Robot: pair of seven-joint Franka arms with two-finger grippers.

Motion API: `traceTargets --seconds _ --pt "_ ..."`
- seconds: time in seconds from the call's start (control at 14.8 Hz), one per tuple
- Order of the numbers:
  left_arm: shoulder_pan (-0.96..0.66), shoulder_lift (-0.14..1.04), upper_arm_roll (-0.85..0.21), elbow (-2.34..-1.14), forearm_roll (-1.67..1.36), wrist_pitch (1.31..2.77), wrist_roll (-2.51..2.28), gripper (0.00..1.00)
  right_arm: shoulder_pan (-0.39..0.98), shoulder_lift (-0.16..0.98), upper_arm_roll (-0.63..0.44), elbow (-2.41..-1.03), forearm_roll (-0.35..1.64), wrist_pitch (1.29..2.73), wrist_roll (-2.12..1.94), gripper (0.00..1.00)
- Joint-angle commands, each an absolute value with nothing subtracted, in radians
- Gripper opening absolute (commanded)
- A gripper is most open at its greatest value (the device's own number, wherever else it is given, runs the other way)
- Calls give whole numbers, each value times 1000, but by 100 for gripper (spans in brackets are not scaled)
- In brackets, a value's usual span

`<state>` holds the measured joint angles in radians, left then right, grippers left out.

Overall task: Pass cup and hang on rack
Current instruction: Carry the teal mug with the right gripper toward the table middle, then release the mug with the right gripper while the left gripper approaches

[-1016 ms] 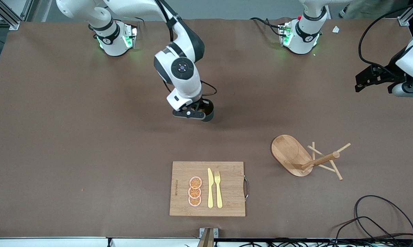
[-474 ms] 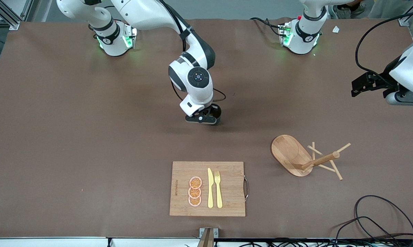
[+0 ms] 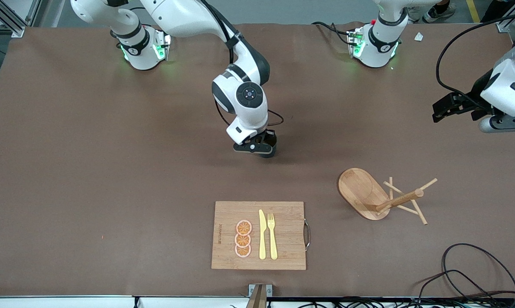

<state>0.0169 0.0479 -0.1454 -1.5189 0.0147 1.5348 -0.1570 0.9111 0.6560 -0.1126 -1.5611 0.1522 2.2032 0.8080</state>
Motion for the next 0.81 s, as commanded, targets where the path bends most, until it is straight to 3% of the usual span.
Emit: traceTargets --seconds 0.0,0.34,0.75 --pt "15 49 -147 -1503 18 1534 -172 100 910 644 -121 -1549 133 2192 807 100" --pt "-23 54 -163 -1503 17 1534 -181 100 815 508 -127 -1552 140 1986 652 100" --pt "-144 147 -163 -1445 20 1540 -355 100 571 355 -146 -1566 111 1758 395 100"
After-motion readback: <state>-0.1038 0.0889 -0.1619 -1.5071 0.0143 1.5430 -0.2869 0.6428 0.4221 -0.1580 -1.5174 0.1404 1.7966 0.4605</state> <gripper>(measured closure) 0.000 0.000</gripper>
